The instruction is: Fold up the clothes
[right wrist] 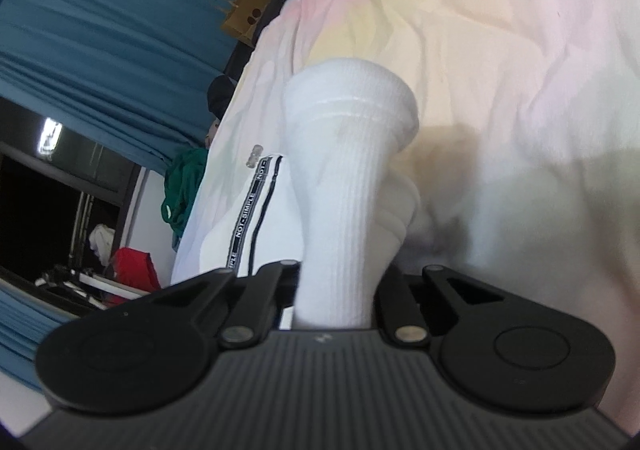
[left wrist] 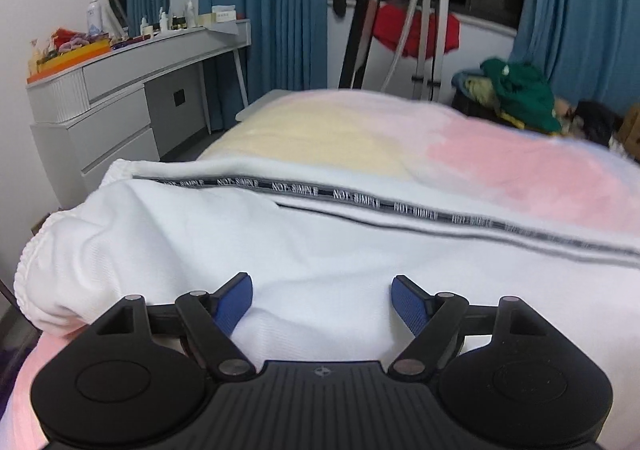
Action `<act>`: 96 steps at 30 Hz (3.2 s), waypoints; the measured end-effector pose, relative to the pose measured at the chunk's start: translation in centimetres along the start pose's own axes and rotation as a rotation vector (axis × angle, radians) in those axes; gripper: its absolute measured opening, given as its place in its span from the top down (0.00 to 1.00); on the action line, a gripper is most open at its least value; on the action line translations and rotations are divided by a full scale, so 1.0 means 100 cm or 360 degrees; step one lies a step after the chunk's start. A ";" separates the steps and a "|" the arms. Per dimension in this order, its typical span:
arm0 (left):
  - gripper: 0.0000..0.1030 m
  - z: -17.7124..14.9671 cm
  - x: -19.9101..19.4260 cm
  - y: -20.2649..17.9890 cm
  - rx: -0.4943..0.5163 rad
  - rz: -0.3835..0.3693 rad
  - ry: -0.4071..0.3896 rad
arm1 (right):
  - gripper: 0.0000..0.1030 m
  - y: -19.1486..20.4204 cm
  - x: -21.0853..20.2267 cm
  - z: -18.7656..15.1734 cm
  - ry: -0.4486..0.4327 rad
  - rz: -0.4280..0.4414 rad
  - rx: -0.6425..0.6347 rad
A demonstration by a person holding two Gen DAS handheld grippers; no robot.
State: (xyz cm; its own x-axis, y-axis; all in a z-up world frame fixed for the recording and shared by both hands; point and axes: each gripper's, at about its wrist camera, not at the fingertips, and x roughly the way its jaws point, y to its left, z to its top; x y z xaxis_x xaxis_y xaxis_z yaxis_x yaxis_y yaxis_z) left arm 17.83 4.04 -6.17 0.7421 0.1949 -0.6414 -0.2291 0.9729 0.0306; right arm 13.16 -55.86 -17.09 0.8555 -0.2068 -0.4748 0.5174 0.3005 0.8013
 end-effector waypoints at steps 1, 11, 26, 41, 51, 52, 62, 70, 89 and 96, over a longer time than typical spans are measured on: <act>0.20 -0.003 0.004 -0.005 0.0031 0.0008 0.0002 | 0.89 0.003 -0.002 0.000 -0.0011 -0.0001 -0.0054; 0.00 -0.039 0.015 -0.063 0.0173 0.0009 -0.0288 | 0.89 0.013 -0.008 0.000 -0.0045 -0.0050 -0.0260; 0.00 -0.072 0.028 -0.108 0.0301 -0.0033 -0.0331 | 0.89 0.006 -0.010 -0.003 -0.0019 -0.0060 -0.0258; 0.00 -0.071 0.024 -0.108 0.0319 -0.0011 -0.0324 | 0.89 0.003 -0.012 -0.004 -0.0004 -0.0047 -0.0201; 0.00 -0.071 0.026 -0.108 0.0321 -0.0006 -0.0328 | 0.89 -0.002 -0.007 -0.008 -0.0003 -0.0045 -0.0218; 0.00 -0.072 0.025 -0.108 0.0322 -0.0004 -0.0328 | 0.89 -0.002 -0.006 -0.007 -0.0004 -0.0046 -0.0217; 0.00 -0.073 0.025 -0.110 0.0332 0.0009 -0.0331 | 0.89 -0.005 0.000 -0.009 -0.0009 -0.0050 -0.0220; 0.00 -0.072 0.026 -0.110 0.0336 0.0010 -0.0328 | 0.89 -0.005 0.000 -0.012 -0.0002 -0.0064 -0.0268; 0.00 -0.073 0.026 -0.111 0.0339 0.0006 -0.0329 | 0.89 0.017 -0.005 -0.011 0.0025 -0.0211 -0.0346; 0.00 -0.073 0.026 -0.111 0.0340 0.0004 -0.0332 | 0.89 0.022 -0.005 -0.013 0.0025 -0.0256 -0.0404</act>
State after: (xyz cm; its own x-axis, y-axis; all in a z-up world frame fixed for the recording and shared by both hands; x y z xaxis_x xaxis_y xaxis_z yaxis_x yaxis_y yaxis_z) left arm 17.75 -7.14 -13.78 0.8602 0.1970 -0.4704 -0.1094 0.9722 0.2070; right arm 13.88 -53.85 -15.54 0.7614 -0.2567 -0.5952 0.6336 0.4890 0.5996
